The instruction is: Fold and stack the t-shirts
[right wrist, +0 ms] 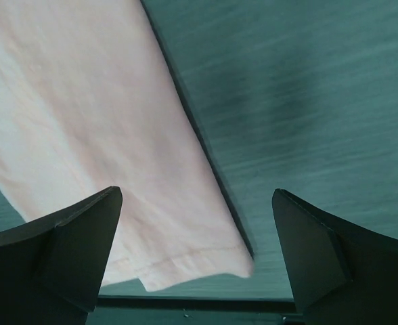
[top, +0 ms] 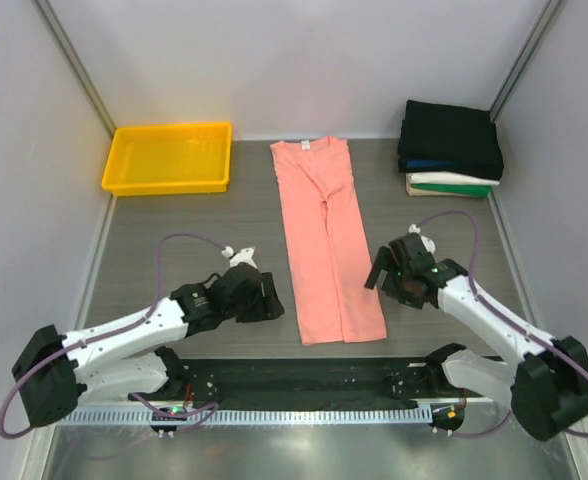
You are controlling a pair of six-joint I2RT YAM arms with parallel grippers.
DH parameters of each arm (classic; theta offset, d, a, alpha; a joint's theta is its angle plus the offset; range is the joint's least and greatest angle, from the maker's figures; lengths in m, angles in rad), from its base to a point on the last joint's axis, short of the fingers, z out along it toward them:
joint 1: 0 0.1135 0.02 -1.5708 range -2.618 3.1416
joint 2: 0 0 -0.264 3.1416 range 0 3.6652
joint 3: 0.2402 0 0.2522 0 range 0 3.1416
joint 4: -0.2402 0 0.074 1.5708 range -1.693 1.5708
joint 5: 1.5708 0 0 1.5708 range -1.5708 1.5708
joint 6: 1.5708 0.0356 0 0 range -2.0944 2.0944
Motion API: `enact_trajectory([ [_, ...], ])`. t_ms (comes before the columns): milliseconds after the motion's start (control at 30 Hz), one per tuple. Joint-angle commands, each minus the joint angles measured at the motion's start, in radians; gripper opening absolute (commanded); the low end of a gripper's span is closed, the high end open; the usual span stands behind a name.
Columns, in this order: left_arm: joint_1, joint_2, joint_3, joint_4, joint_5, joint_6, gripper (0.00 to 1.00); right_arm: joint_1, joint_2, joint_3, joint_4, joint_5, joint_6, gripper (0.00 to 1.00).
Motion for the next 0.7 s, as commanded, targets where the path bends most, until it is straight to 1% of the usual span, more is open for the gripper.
enact_trajectory([
  [0,-0.075,0.063,-0.011,0.137,-0.072,-0.113,0.61,0.004,-0.180,-0.073,0.025,-0.030,0.119,1.00],
  [33,-0.104,0.083,-0.012,0.156,-0.078,-0.125,0.61,0.002,-0.200,-0.118,0.033,-0.046,0.142,1.00],
  [133,-0.147,0.138,-0.011,0.186,-0.104,-0.164,0.61,0.006,-0.237,-0.182,0.037,-0.080,0.162,1.00],
  [367,-0.215,0.246,-0.008,0.247,-0.131,-0.223,0.61,0.009,-0.281,-0.264,0.037,-0.098,0.195,0.99],
  [433,-0.227,0.282,0.000,0.259,-0.144,-0.231,0.60,0.009,-0.295,-0.284,0.046,-0.100,0.202,0.98],
  [467,-0.232,0.292,0.002,0.262,-0.152,-0.242,0.60,0.015,-0.301,-0.288,0.046,-0.135,0.208,0.97],
  [667,-0.255,0.336,0.014,0.289,-0.144,-0.268,0.59,0.035,-0.361,-0.319,0.013,-0.160,0.226,0.84],
])
